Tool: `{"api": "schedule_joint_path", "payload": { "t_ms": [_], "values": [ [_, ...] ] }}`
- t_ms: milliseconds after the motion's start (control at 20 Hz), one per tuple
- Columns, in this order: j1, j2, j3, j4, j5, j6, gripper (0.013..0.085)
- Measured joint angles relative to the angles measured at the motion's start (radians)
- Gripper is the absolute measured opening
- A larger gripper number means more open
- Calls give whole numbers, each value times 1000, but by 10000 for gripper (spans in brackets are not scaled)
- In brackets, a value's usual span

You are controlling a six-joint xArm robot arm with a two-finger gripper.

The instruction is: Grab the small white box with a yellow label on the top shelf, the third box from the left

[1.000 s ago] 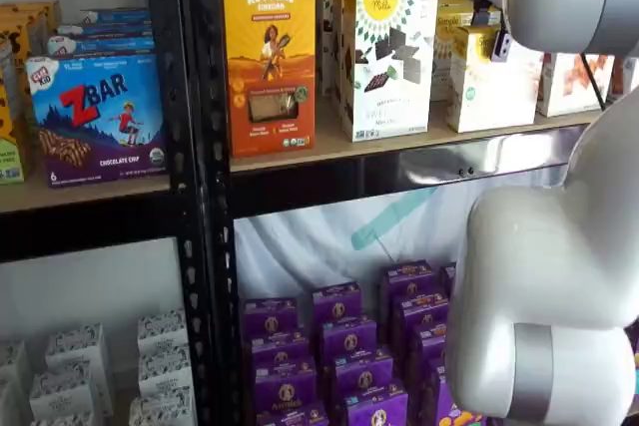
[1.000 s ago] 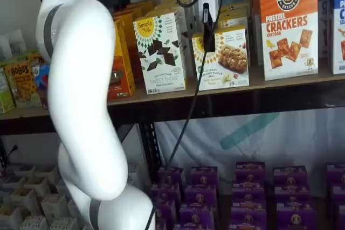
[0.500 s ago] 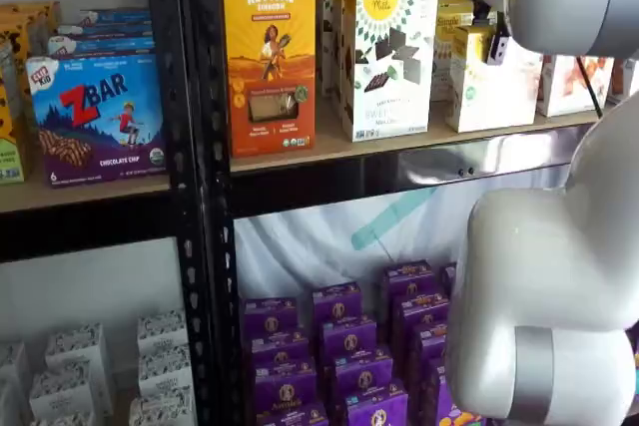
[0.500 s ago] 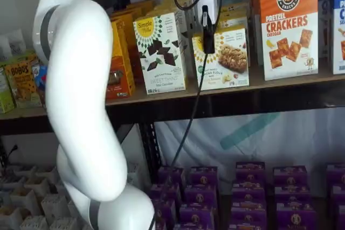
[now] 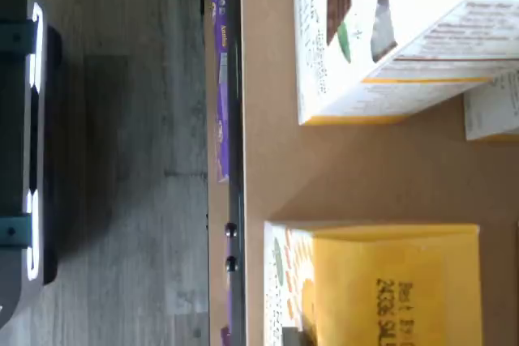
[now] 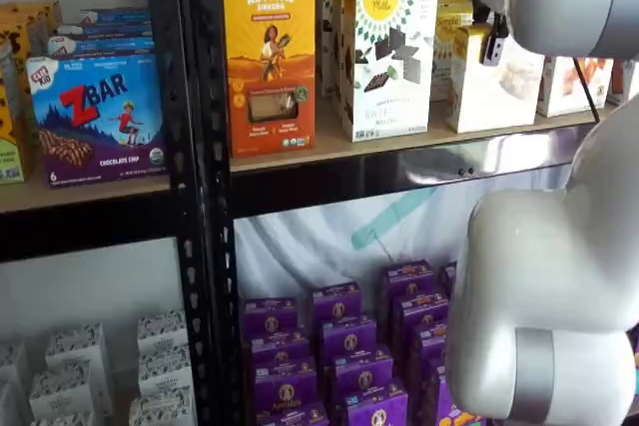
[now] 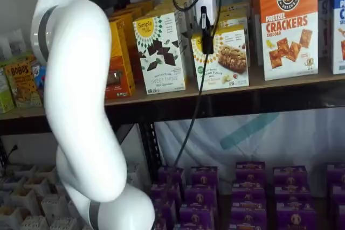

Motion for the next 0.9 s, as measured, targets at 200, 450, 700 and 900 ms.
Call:
{"api": "schedule_joint_path", "payload": {
  "t_ms": [200, 450, 700, 900],
  "values": [
    [-1, -14, 12, 3, 1, 0, 370],
    [-6, -38, 20, 7, 32, -1, 370],
    [-24, -69, 25, 22, 80, -11, 370],
    [-53, -108, 37, 34, 134, -31, 370]
  ]
}}
